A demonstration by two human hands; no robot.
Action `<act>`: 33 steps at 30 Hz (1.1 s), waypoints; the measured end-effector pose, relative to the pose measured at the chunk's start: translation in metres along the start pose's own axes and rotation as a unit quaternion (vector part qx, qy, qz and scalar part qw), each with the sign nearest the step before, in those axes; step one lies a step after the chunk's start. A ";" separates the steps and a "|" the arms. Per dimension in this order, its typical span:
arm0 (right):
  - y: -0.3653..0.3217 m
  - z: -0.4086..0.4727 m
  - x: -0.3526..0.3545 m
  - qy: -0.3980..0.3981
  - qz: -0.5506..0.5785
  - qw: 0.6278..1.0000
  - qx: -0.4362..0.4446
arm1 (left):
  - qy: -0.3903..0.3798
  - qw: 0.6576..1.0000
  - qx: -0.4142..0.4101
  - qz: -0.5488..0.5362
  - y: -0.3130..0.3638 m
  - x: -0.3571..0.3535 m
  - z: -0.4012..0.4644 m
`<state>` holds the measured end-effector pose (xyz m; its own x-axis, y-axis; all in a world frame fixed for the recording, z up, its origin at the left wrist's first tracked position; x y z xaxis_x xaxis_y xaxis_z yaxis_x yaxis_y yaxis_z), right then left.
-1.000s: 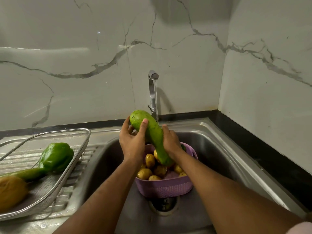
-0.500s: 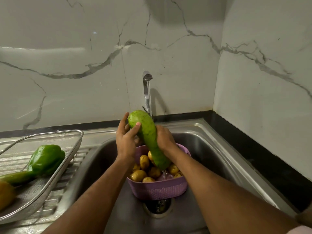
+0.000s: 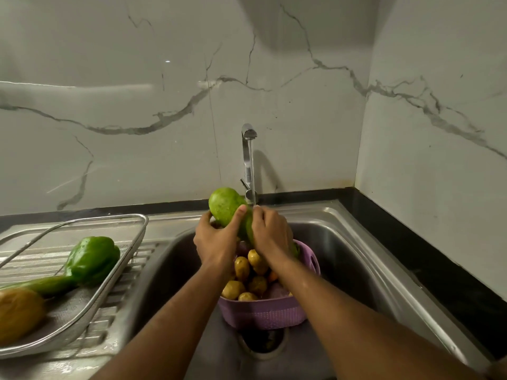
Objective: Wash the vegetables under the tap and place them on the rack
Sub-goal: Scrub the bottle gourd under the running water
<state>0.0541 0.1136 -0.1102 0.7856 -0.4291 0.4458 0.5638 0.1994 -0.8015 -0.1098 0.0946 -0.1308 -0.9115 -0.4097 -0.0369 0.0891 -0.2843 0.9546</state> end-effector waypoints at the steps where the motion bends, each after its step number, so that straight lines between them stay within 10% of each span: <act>1: 0.000 0.001 -0.003 -0.023 0.024 0.999 -0.005 | -0.006 1.000 0.007 -0.029 -0.002 0.001 0.003; 17: 0.019 0.016 -0.004 -0.088 0.044 0.991 -0.086 | -0.152 0.978 -0.004 -0.142 0.002 -0.023 0.004; 33: 0.012 0.015 -0.021 -0.084 0.004 0.995 -0.048 | -0.125 0.987 0.012 -0.099 -0.019 -0.031 0.005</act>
<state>0.0485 0.1385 -0.1228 0.8261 -0.2726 0.4932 0.5366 0.1134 -0.8362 -0.0855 0.1173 -0.1466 -0.9810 -0.1206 -0.1517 -0.1069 -0.3160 0.9427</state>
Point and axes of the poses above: each hand's wrist, its own z-axis towards the middle knuckle, its own x-axis out of the back of the hand, y = z × x, the point moved 9 cm from there along z, towards the middle knuckle, and after that the axes turned 5 degrees about -x, right-handed, at the moved point
